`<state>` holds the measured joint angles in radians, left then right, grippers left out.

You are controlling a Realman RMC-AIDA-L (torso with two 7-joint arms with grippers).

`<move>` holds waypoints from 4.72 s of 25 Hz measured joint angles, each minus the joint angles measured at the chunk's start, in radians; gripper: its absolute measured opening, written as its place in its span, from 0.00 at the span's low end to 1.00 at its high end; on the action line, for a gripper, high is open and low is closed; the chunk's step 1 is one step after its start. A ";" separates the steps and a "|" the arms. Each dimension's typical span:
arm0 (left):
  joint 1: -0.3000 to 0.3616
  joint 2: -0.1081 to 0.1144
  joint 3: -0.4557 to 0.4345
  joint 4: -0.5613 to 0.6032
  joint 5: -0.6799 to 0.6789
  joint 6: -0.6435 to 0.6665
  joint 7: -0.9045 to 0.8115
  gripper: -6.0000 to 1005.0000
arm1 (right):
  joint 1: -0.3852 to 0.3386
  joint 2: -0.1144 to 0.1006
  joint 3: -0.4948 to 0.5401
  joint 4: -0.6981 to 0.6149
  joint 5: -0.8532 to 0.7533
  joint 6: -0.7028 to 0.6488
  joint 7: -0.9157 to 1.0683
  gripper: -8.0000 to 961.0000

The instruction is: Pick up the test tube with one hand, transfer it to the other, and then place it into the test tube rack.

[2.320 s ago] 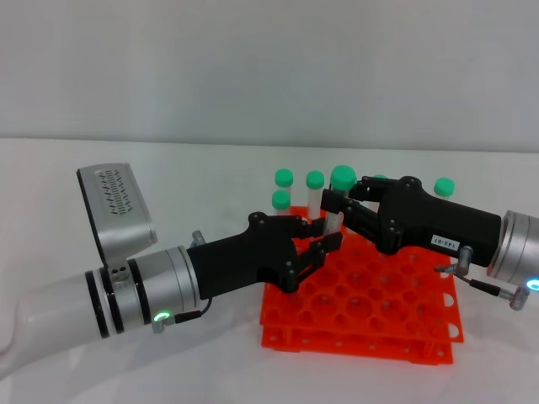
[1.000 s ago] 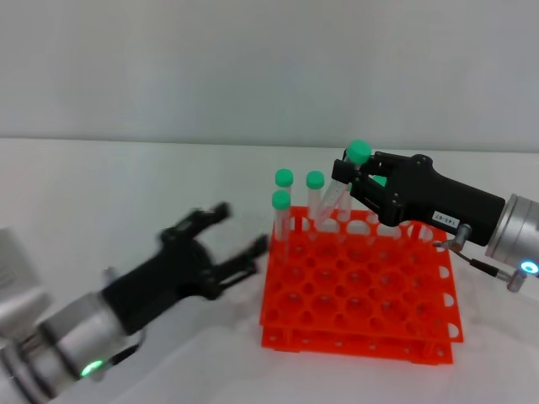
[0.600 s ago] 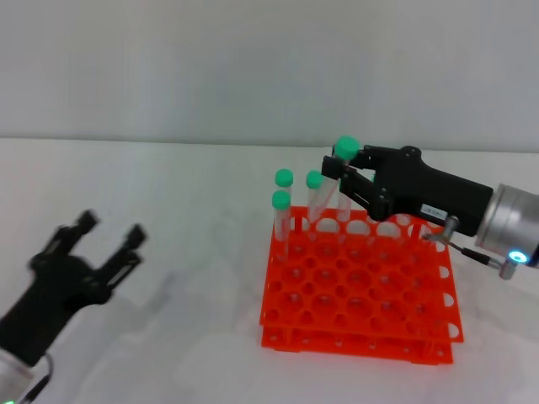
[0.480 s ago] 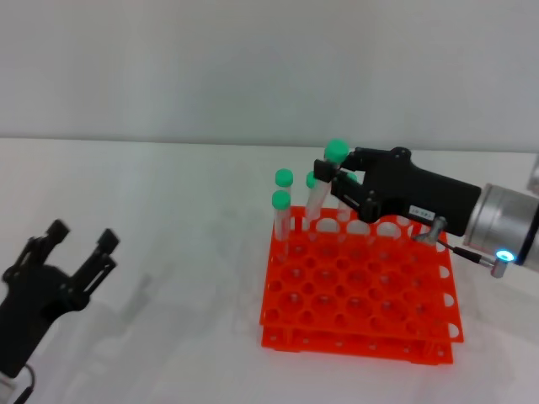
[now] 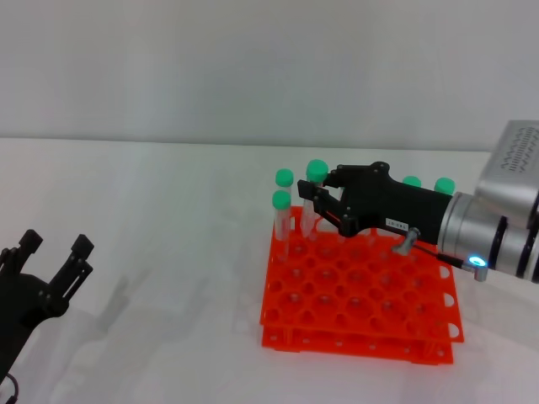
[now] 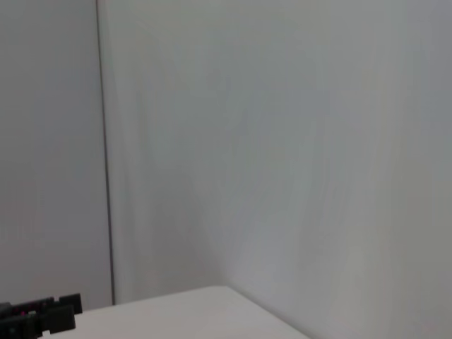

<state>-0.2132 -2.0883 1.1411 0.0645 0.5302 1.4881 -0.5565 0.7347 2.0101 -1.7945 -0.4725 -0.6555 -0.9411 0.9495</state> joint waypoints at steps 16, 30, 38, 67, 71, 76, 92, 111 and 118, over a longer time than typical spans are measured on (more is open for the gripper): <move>-0.008 0.000 0.000 -0.014 -0.003 -0.003 0.001 0.83 | 0.019 0.007 -0.050 -0.004 -0.003 0.095 0.000 0.29; -0.009 -0.002 -0.001 -0.021 -0.003 -0.003 -0.002 0.83 | 0.020 0.017 -0.096 0.000 -0.003 0.175 0.000 0.31; -0.008 -0.002 -0.001 -0.030 -0.002 -0.002 -0.005 0.83 | 0.020 0.018 -0.114 0.000 0.004 0.213 0.000 0.32; -0.008 -0.004 0.000 -0.031 -0.002 0.006 -0.010 0.83 | -0.007 0.014 -0.118 -0.004 0.004 0.221 -0.005 0.35; -0.009 -0.003 0.000 -0.031 -0.002 0.006 -0.010 0.83 | -0.004 0.010 -0.130 -0.004 -0.001 0.218 -0.003 0.36; -0.012 -0.003 0.000 -0.031 -0.002 0.007 -0.010 0.83 | -0.017 0.010 -0.133 -0.018 0.001 0.211 -0.001 0.36; -0.037 0.001 -0.001 -0.027 -0.003 0.001 -0.010 0.83 | -0.142 -0.003 -0.062 -0.060 0.000 0.095 -0.005 0.90; -0.045 0.000 -0.015 -0.031 -0.043 -0.002 -0.005 0.83 | -0.366 0.007 0.460 0.092 0.236 -0.112 -0.443 0.90; -0.046 -0.001 -0.015 -0.031 -0.066 0.003 -0.005 0.83 | -0.346 0.008 0.488 0.194 0.381 -0.132 -0.575 0.90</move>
<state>-0.2590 -2.0890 1.1258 0.0337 0.4646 1.4909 -0.5612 0.3883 2.0177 -1.3069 -0.2783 -0.2747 -1.0736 0.3748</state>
